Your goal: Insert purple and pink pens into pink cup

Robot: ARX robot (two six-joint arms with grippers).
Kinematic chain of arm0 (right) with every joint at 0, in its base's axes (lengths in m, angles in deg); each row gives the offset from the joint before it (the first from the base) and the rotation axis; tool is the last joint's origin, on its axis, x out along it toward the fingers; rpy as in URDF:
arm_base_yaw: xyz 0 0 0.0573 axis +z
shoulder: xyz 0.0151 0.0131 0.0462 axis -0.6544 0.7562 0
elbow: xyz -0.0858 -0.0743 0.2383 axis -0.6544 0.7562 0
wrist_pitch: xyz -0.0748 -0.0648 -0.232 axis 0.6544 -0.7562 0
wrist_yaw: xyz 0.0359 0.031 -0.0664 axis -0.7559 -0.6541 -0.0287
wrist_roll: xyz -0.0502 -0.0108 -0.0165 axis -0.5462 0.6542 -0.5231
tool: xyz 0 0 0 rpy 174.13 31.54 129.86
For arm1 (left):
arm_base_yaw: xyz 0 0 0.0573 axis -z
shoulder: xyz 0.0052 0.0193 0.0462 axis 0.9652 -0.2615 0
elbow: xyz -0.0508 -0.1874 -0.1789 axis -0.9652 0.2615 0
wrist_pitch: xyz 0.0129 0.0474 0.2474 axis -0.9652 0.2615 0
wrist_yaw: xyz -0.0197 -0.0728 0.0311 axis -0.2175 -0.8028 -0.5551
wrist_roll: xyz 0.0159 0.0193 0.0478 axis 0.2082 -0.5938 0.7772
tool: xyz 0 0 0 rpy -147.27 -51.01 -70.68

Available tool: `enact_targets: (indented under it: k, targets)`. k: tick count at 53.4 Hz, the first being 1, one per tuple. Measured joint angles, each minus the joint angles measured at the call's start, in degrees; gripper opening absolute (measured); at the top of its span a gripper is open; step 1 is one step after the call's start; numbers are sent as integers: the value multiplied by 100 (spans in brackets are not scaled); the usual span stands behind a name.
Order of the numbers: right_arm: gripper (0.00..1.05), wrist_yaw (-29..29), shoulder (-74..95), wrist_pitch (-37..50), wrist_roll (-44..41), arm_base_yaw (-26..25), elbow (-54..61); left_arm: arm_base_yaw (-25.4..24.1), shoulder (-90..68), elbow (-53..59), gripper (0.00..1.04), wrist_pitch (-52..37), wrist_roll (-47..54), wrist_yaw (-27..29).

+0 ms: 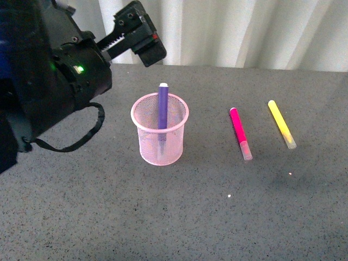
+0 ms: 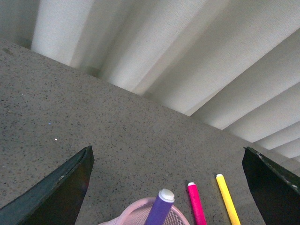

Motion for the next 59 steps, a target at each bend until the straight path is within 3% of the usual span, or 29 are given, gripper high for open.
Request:
enact_targets:
  k: [12,21,38,43,51,55,59]
  targets:
    - [98,0,2,0,0,0,0,-555,1357,570,98,1270,219,-1117]
    - [98,-2,0,0,0,0,0,-1110,2920,1152,98,2743,870,-2138]
    - [98,-2,2,0,0,0,0,-2704,6137,1956,98,5458,2144,-3394]
    - [98,0,0,0,0,0,0,-3003,6380,2100,98,5578,2188,-3416]
    - [98,-2,2,0,0,0,0,-3080,6443,2391,96,5501,2396,-3132]
    - [98,-2,2,0,0,0,0,-2911,6463,3023,84,3891,2809,-2011]
    - [98,0,2,0,0,0,0,-2865,6575,3506,72,2726,3047,-1528]
